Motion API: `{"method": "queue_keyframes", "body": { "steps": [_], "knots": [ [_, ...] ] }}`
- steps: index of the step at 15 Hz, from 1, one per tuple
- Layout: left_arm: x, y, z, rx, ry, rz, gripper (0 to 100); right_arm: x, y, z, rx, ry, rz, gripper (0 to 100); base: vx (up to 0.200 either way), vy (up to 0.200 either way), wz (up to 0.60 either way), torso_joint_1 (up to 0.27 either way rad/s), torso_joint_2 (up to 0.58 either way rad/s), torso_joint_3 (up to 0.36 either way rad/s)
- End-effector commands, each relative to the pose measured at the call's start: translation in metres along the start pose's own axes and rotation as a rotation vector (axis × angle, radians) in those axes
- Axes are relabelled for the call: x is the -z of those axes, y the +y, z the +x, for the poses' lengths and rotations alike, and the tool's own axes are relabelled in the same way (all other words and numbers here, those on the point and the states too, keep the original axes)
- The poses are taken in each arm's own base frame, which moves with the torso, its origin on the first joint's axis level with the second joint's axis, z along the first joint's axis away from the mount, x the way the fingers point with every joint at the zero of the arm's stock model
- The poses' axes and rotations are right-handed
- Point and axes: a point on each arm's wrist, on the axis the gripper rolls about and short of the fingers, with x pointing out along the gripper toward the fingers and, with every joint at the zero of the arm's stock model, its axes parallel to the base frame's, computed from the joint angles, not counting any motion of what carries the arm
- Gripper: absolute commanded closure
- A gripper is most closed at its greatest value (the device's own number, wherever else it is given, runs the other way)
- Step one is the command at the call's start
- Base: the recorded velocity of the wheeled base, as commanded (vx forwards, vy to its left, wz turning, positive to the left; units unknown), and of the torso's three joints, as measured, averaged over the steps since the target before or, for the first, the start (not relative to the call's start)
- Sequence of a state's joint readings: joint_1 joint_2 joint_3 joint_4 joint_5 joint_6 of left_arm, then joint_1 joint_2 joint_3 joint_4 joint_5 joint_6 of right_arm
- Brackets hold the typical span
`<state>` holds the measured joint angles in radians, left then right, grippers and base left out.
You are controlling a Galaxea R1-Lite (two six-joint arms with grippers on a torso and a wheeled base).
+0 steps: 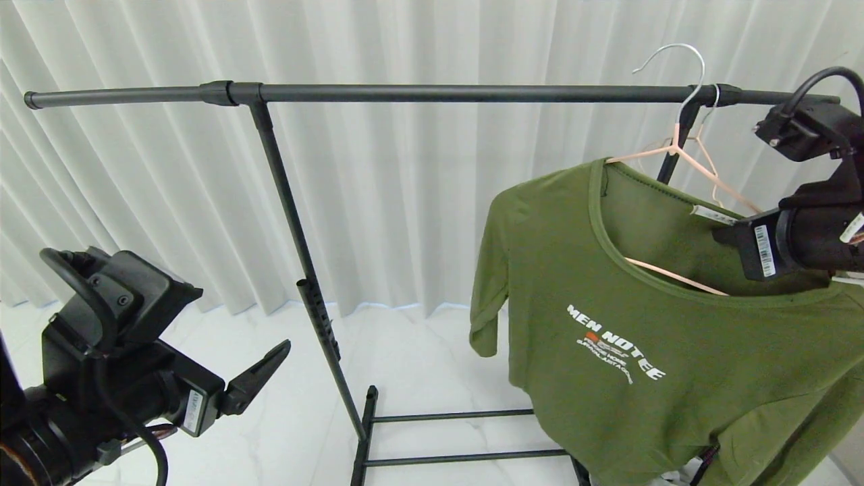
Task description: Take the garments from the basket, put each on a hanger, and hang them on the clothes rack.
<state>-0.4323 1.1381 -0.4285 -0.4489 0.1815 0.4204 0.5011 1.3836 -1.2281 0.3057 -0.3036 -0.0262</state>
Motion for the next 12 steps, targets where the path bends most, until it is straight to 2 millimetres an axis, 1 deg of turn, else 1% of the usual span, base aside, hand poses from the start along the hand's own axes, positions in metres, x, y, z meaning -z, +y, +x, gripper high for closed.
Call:
{"method": "queue_keyframes", "body": {
  "steps": [1,3,10,12],
  "knots": [
    [0.0000,-0.0008,0.0023,-0.002,0.009,0.002,0,0.0001,0.0012,0.0045,0.015,0.009,0.012,100,0.000,0.000,0.00,0.000,0.00,0.000],
    [-0.0009,-0.0007,0.0023,-0.002,0.006,0.002,0,0.0002,0.0011,0.0045,0.018,0.009,0.023,100,0.000,0.000,0.00,0.000,0.00,0.000],
    [-0.0011,-0.0053,0.0015,0.024,-0.001,0.009,0,-0.0002,0.0018,0.0068,0.018,0.012,0.022,100,0.200,0.000,0.00,0.002,0.00,0.004],
    [0.0007,-0.0068,0.0013,0.031,0.004,0.011,0,-0.0048,0.0039,0.0140,0.019,0.006,0.024,100,0.200,0.000,0.00,0.000,0.00,0.005]
  ]
}}
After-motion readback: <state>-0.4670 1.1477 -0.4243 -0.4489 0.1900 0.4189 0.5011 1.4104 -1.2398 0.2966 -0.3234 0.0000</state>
